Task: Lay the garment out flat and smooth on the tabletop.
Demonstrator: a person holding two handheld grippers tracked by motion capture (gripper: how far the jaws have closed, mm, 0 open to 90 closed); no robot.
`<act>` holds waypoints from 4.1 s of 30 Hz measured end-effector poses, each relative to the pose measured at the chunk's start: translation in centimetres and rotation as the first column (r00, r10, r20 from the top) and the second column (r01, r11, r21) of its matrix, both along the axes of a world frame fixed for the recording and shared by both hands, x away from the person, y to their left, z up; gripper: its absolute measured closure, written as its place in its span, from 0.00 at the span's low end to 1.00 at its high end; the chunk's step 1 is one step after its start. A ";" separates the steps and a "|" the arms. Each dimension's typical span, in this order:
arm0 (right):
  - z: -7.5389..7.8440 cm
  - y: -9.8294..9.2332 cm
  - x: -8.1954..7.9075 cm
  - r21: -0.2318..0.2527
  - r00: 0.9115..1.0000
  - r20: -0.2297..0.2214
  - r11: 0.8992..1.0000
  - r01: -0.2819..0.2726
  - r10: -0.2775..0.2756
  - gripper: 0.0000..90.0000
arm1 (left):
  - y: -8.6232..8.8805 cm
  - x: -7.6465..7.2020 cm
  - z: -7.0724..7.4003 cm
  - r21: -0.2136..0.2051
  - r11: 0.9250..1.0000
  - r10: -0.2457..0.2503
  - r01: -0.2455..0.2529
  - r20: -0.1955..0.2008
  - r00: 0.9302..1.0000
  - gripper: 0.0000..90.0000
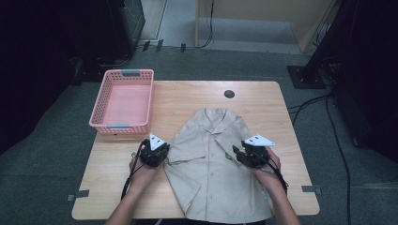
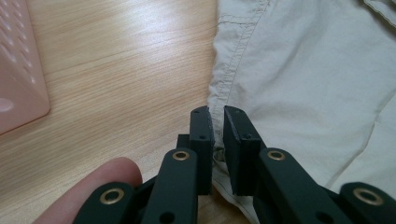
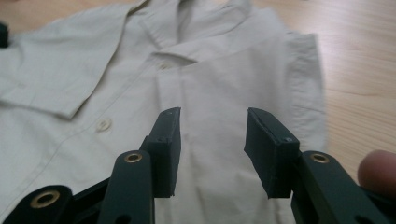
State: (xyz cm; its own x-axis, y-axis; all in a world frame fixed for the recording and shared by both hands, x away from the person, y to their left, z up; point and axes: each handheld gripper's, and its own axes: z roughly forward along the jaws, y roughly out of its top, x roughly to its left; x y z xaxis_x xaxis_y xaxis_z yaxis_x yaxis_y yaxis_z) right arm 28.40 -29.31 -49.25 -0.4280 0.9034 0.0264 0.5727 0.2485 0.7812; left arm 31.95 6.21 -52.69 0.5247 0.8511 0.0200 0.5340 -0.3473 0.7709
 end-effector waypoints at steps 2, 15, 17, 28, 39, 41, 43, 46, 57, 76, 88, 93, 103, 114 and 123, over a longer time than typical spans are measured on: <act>-0.7 0.4 0.1 -0.012 0.999 -0.023 1.000 -0.025 0.025 0.65 | 0.0 0.0 0.0 -0.001 1.000 0.000 0.000 -0.001 1.000 0.92; -2.9 1.4 0.2 -0.077 0.992 -0.081 0.991 -0.107 0.101 0.80 | 0.0 0.0 0.0 -0.005 1.000 0.000 0.000 -0.002 1.000 0.92; -2.9 1.1 0.2 -0.069 0.991 -0.090 0.993 -0.100 0.094 0.87 | 0.0 0.0 0.0 -0.005 1.000 0.000 0.000 -0.002 1.000 0.92; -1.1 -1.5 0.4 0.025 0.999 -0.023 0.999 0.024 -0.024 0.98 | 0.1 0.0 0.0 -0.008 1.000 0.001 -0.001 -0.004 1.000 0.92; -0.1 -9.0 0.5 0.178 0.959 0.035 0.946 0.270 -0.281 0.98 | 0.0 0.0 0.0 -0.007 1.000 0.001 -0.001 -0.003 1.000 0.92; -0.4 -10.2 0.5 0.190 0.946 0.028 0.931 0.313 -0.324 0.98 | 0.0 0.0 0.0 -0.005 1.000 0.000 0.000 -0.003 1.000 0.92; -0.7 -11.3 0.5 0.193 0.932 0.020 0.916 0.352 -0.362 0.98 | 0.0 0.0 0.0 -0.005 1.000 -0.001 0.001 -0.003 1.000 0.92; -1.2 -12.6 0.5 0.178 0.906 -0.004 0.891 0.418 -0.424 0.98 | 0.0 0.0 0.0 -0.002 1.000 -0.003 0.003 -0.001 1.000 0.92; -3.1 -13.4 0.8 0.050 0.808 -0.138 0.811 0.583 -0.572 0.97 | -0.4 -0.5 0.0 0.021 1.000 -0.010 0.010 0.013 1.000 0.95; -2.8 -13.9 -0.4 -0.117 0.786 -0.084 0.789 0.603 -0.613 0.97 | -1.7 -2.5 -0.1 0.085 0.996 -0.042 0.037 0.054 0.998 0.95; 1.0 -8.0 -1.0 0.089 0.935 0.096 0.939 0.332 -0.340 0.67 | -1.6 -2.4 -0.1 0.082 0.996 -0.043 0.039 0.049 0.998 0.95; -1.8 -4.4 0.4 0.061 0.965 0.032 0.964 0.257 -0.259 0.53 | -1.6 -2.4 -0.1 0.077 0.996 -0.043 0.039 0.046 0.998 0.95; -4.0 -4.4 1.1 0.027 0.960 -0.048 0.960 0.278 -0.277 0.35 | -1.3 -2.2 0.0 0.046 0.998 -0.032 0.031 0.030 0.999 0.94; -4.0 -4.1 1.0 -0.006 0.964 -0.047 0.965 0.263 -0.263 0.32 | -3.4 -3.4 2.7 -0.057 0.985 -0.158 0.161 0.065 0.985 0.69; -4.0 -4.0 1.0 -0.010 0.964 -0.045 0.965 0.262 -0.262 0.32 | -6.7 -4.4 1.6 0.028 0.949 -0.315 0.315 -0.011 0.949 0.71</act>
